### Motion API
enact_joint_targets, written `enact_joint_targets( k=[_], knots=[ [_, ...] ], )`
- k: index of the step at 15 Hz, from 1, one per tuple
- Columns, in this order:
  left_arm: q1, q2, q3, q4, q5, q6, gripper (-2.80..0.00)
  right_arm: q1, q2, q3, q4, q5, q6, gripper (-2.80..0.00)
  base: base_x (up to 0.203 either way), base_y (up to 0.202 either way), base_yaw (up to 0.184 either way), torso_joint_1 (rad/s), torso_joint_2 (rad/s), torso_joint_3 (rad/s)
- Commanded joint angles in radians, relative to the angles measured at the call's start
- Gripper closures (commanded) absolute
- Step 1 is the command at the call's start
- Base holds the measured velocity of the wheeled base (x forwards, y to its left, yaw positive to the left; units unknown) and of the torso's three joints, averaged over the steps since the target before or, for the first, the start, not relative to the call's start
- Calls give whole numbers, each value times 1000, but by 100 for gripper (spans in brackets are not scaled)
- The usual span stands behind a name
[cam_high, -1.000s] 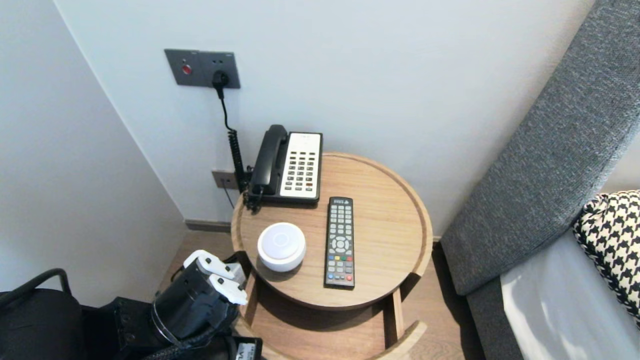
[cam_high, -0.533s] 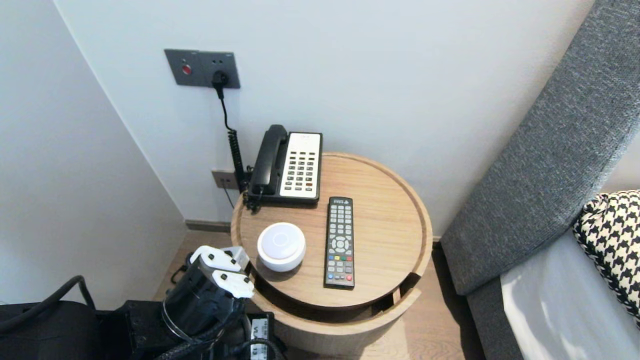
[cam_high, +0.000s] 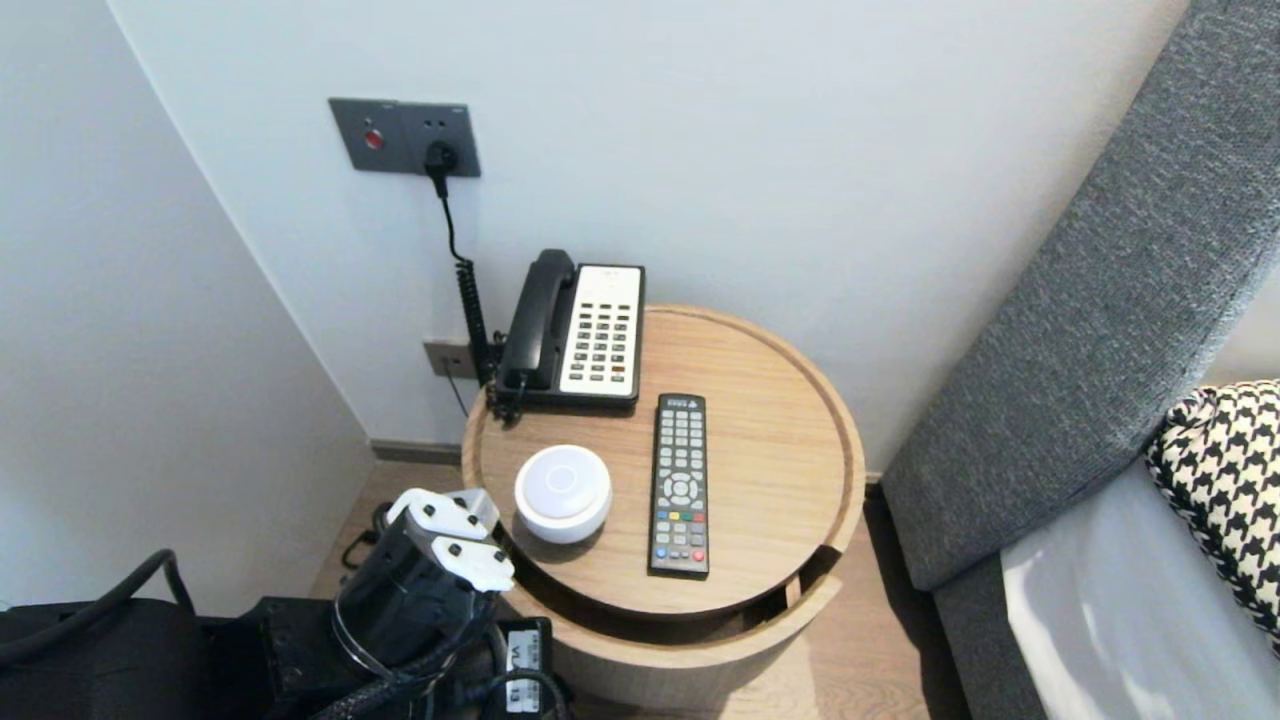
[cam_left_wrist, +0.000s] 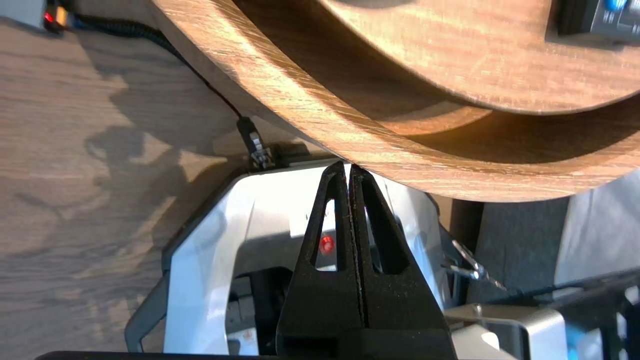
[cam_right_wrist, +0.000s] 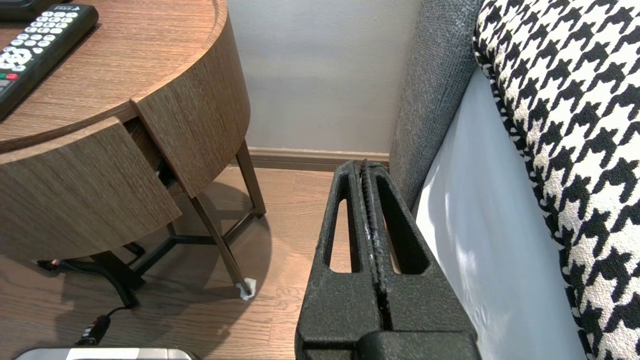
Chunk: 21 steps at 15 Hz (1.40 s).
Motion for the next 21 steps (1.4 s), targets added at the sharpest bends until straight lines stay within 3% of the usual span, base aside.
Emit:
enact_joint_targets(
  k=[1, 10, 16, 19, 21],
  knots=[
    [-1, 23, -10, -16, 37, -3, 0, 0, 1, 25, -1, 0, 0, 0, 0, 0, 0, 0, 0, 0],
    [-1, 23, -6, -9, 47, 1, 0, 0, 1, 25, -1, 0, 0, 0, 0, 0, 0, 0, 0, 0],
    [13, -129, 172, 4, 45, 4, 0, 0, 1, 25, -1, 0, 0, 0, 0, 0, 0, 0, 0, 0],
    [141, -234, 224, 62, 44, 27, 0, 0, 1, 25, -1, 0, 0, 0, 0, 0, 0, 0, 0, 0],
    [265, -311, 223, 99, 29, 100, 0, 0, 1, 25, -1, 0, 0, 0, 0, 0, 0, 0, 0, 0]
  ],
)
